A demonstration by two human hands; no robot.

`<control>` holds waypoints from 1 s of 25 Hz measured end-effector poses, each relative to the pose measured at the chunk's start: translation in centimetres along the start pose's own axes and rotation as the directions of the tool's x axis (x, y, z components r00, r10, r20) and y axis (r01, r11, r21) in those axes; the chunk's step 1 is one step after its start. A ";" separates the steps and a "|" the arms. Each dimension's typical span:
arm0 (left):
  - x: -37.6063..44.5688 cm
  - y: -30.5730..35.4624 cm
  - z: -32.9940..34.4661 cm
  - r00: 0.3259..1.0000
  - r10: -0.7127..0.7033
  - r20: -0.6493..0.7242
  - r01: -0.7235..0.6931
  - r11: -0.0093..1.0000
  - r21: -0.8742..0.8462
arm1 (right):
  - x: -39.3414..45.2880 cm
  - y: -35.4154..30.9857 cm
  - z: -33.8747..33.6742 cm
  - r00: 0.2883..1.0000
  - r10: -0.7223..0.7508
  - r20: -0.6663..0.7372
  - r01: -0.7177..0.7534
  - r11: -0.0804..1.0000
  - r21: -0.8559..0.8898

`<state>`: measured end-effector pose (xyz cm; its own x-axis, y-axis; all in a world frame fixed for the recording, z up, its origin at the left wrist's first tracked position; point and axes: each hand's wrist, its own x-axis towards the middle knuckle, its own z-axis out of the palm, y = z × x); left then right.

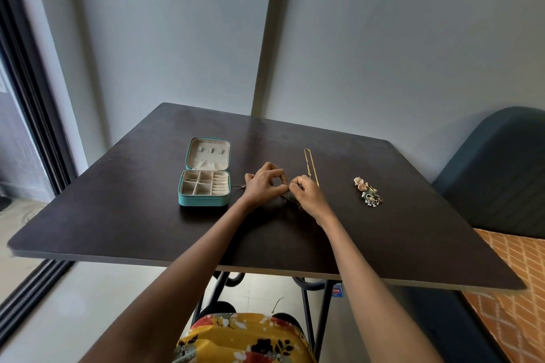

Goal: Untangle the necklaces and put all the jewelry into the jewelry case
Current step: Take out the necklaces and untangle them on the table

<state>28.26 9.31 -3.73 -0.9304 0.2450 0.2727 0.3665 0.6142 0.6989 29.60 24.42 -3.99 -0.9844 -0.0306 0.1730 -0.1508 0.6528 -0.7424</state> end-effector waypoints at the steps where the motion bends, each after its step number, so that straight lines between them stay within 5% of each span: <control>1: 0.0 0.0 0.0 1.000 -0.004 0.003 0.004 1.000 -0.003 | 0.0 0.1 -0.1 1.000 0.008 0.022 -0.008 1.000 0.004; 5: 0.1 0.1 0.1 1.000 -0.012 0.012 0.012 1.000 -0.019 | -0.4 0.2 -0.3 0.998 0.004 0.055 -0.008 0.998 0.064; 11: 0.4 -0.8 -0.2 0.995 -0.095 0.031 0.100 0.925 -0.368 | -1.1 0.2 -0.4 0.998 -0.063 -0.009 0.064 0.988 0.141; 25: 0.2 -0.3 0.0 0.995 -0.051 0.086 0.065 0.982 -0.179 | -1.0 0.5 -0.4 0.998 -0.041 -0.036 0.049 0.965 0.259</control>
<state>27.99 9.17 -3.86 -0.9440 0.2770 0.1792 0.2982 0.4842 0.8225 30.53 25.09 -4.25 -0.9735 -0.0300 0.2267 -0.2171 0.4324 -0.8752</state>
